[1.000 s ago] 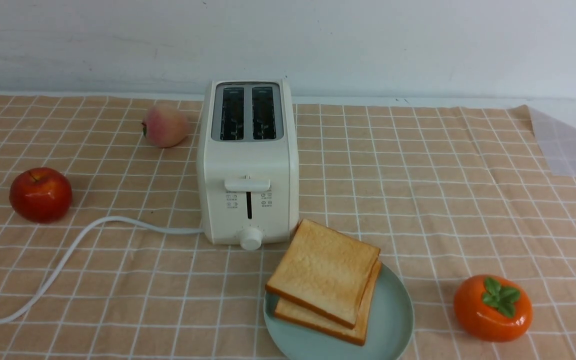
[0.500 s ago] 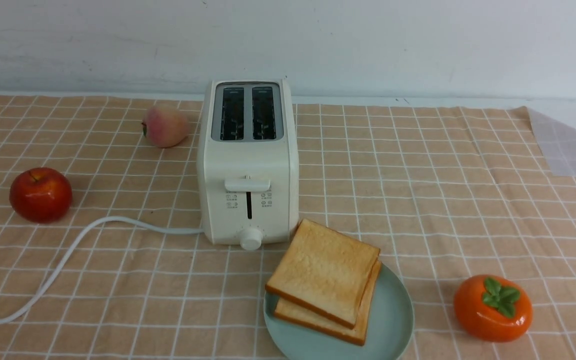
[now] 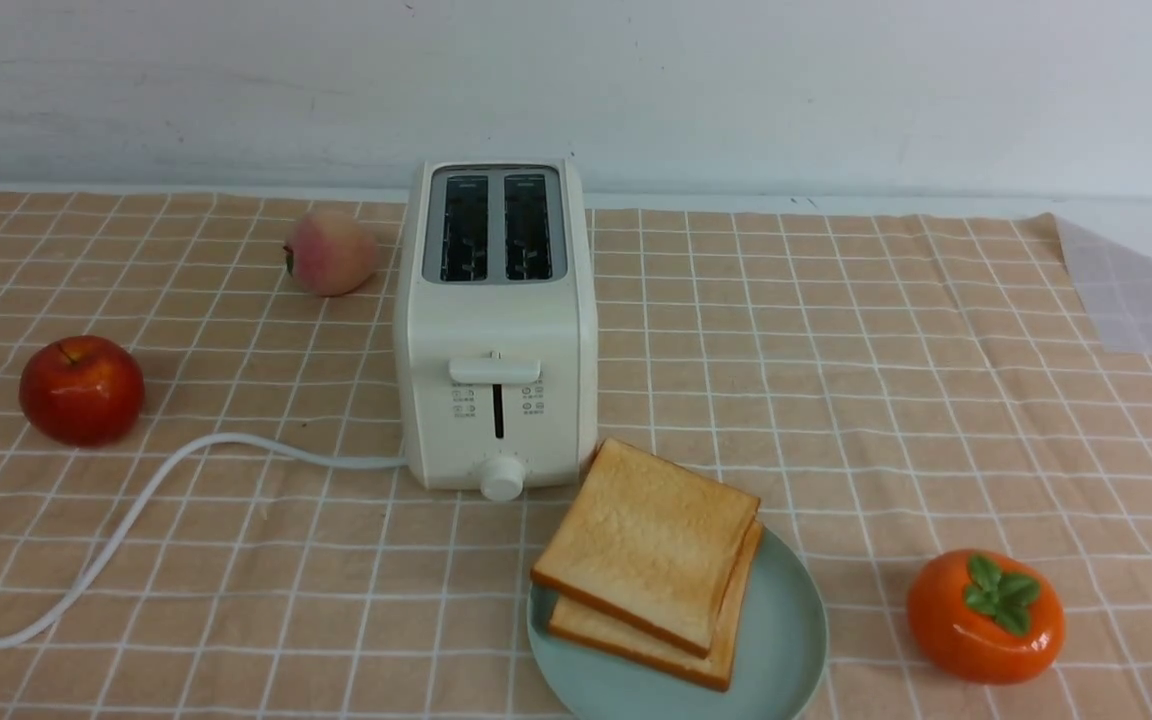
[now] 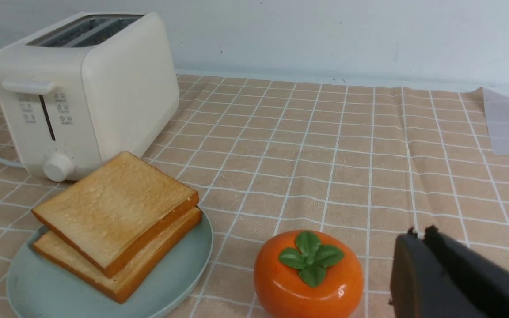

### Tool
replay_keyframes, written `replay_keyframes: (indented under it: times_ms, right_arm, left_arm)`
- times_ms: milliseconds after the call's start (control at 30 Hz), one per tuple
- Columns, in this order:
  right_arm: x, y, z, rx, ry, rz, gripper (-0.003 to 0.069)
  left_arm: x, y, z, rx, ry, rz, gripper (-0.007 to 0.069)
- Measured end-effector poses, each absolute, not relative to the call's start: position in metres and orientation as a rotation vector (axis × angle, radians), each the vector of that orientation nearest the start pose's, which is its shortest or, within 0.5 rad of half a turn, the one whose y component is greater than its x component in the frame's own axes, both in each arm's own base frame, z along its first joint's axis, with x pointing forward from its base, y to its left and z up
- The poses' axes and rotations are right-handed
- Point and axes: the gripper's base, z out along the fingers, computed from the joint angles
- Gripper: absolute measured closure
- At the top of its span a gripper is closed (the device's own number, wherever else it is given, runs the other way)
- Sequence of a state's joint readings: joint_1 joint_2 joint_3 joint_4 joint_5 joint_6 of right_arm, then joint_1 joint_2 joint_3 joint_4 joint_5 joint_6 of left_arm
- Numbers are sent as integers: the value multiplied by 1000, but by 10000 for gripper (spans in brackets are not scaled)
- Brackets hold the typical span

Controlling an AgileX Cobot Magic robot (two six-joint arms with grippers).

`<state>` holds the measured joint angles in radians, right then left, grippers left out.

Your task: Take toasted bread from bread machine on light coffee tablecloth place on plate.

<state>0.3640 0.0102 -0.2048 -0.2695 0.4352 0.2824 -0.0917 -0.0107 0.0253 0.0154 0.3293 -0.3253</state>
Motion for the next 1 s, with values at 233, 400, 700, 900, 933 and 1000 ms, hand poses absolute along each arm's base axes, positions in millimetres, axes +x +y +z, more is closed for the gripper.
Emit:
replay_keyframes:
  times_ms: [233,400,700,900,933,1000]
  right_arm:
    - [43,5,243,-196,1702,202,624]
    - [43,5,243,-196,1702,202,620]
    - [43,5,243,-196,1702,202,614]
    - [43,5,243,-196,1702,202,604]
    - [43,5,243,-196,1702,202,603]
    - [43,5,243,-196,1702,202,601]
  left_arm:
    - [52,-5,167,-251,1902,-294,627]
    - [52,-5,167,-250,1902,-295,625]
    - [51,-6,167,-233,1904,-308,614]
    - [52,-6,167,-233,1903,-308,608]
    - [52,-6,167,-233,1903,-308,606]
    - [52,-6,167,-233,1902,-308,607]
